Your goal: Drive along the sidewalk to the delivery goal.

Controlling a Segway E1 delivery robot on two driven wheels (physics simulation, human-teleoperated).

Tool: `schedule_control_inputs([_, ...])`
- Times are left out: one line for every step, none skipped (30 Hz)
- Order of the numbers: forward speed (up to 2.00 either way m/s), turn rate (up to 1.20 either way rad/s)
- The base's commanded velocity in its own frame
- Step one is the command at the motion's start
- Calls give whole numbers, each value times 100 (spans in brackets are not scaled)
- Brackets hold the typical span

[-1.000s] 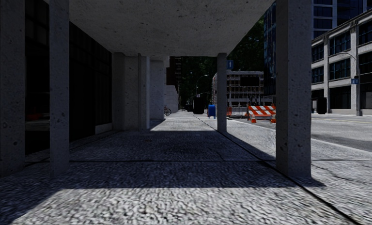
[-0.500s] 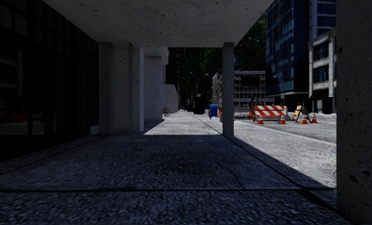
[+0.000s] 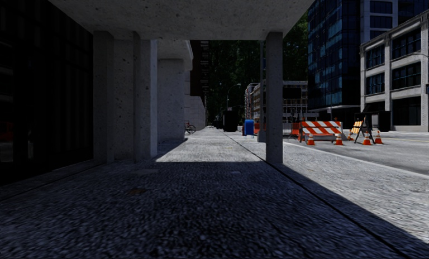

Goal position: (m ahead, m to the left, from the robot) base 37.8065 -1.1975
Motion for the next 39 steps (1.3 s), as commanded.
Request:
schedule_control_inputs([200,0])
schedule_control_inputs([200,0])
schedule_control_inputs([200,0])
schedule_control_inputs([200,0])
schedule_control_inputs([200,0])
schedule_control_inputs([200,0])
schedule_control_inputs([200,0])
schedule_control_inputs([200,0])
schedule_control_inputs([200,0])
schedule_control_inputs([200,0])
schedule_control_inputs([200,0])
schedule_control_inputs([200,0])
schedule_control_inputs([200,0])
schedule_control_inputs([200,0])
schedule_control_inputs([200,0])
schedule_control_inputs([200,0])
schedule_control_inputs([200,0])
schedule_control_inputs([200,0])
schedule_control_inputs([200,0])
schedule_control_inputs([200,0])
schedule_control_inputs([200,0])
schedule_control_inputs([200,0])
schedule_control_inputs([200,0])
schedule_control_inputs([200,0])
schedule_control_inputs([200,0])
schedule_control_inputs([200,0])
schedule_control_inputs([200,0])
schedule_control_inputs([200,0])
schedule_control_inputs([200,0])
schedule_control_inputs([200,0])
schedule_control_inputs([200,0])
schedule_control_inputs([200,0])
schedule_control_inputs([200,0])
schedule_control_inputs([200,0])
schedule_control_inputs([200,0])
schedule_control_inputs([200,0])
schedule_control_inputs([200,0])
schedule_control_inputs([200,0])
schedule_control_inputs([200,0])
